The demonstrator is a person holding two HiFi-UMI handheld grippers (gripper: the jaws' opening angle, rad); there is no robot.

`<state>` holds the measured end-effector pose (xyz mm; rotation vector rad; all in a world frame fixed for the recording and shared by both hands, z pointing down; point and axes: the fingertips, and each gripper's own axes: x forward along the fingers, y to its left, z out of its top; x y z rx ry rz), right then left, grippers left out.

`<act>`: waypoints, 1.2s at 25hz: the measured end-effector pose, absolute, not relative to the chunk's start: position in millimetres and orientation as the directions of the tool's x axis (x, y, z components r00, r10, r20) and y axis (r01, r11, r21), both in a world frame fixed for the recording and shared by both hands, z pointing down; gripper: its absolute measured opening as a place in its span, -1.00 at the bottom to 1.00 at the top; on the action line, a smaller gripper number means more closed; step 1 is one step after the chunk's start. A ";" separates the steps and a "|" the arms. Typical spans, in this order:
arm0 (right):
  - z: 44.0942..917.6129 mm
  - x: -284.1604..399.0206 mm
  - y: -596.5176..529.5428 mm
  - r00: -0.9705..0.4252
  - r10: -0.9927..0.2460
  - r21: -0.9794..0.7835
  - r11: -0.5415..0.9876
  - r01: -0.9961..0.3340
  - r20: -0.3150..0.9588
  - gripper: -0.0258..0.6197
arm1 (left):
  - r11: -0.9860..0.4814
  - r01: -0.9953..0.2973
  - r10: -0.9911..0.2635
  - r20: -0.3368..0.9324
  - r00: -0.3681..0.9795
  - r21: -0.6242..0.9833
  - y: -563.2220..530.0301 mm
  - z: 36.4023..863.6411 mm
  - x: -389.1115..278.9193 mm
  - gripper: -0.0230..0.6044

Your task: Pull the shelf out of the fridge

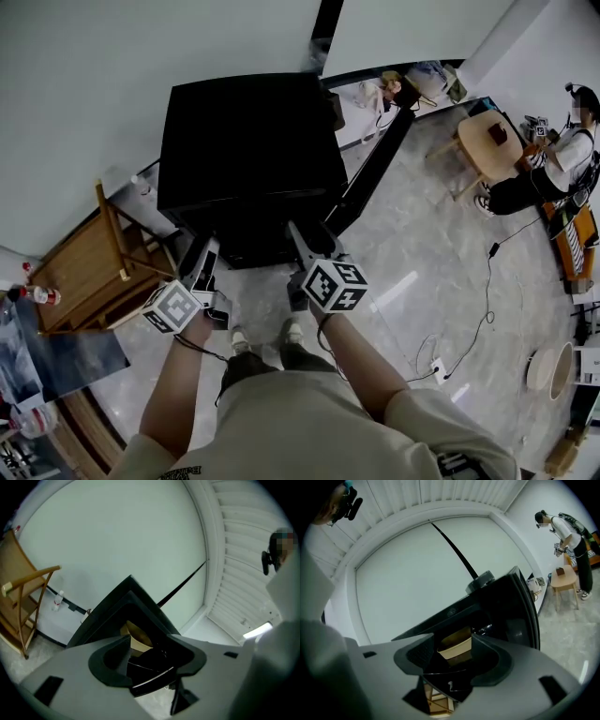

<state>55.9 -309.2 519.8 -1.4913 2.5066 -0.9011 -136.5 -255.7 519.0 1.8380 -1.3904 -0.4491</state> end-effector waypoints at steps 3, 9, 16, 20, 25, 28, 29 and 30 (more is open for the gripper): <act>544.3 57.2 -315.0 -0.505 -0.833 -0.528 0.331 -0.783 0.227 -0.27 | -0.066 -0.609 -0.934 0.167 0.317 0.790 -262.8 539.3 -141.3 -0.22; 588.2 61.1 -323.8 -0.484 -0.840 -0.629 0.241 -0.739 0.247 -0.23 | 0.016 -0.478 -0.937 0.181 0.300 0.878 -278.4 577.7 -144.6 -0.15; 630.8 53.7 -335.5 -0.463 -0.843 -0.749 0.115 -0.653 0.275 -0.18 | 0.089 -0.321 -0.940 0.187 0.287 0.943 -291.2 620.3 -139.6 -0.14; 646.8 54.8 -345.7 -0.453 -0.850 -0.785 0.078 -0.615 0.270 -0.17 | 0.116 -0.319 -0.937 0.209 0.278 0.941 -302.4 635.0 -136.4 -0.14; 652.6 54.9 -362.2 -0.433 -0.863 -0.821 0.037 -0.569 0.261 -0.17 | 0.122 -0.247 -0.949 0.186 0.256 0.961 -318.6 646.9 -143.3 -0.14; 654.2 53.0 -368.8 -0.431 -0.866 -0.844 0.018 -0.535 0.254 -0.17 | 0.108 -0.207 -0.959 0.156 0.235 0.972 -327.8 646.6 -149.2 -0.14; 655.0 52.6 -371.1 -0.430 -0.868 -0.855 0.011 -0.519 0.249 -0.17 | 0.094 -0.199 -0.963 0.140 0.230 0.975 -330.7 644.4 -150.0 -0.14; 655.3 51.3 -373.4 -0.433 -0.869 -0.864 0.011 -0.503 0.241 -0.17 | 0.080 -0.193 -0.966 0.124 0.228 0.978 -333.2 642.3 -150.2 -0.14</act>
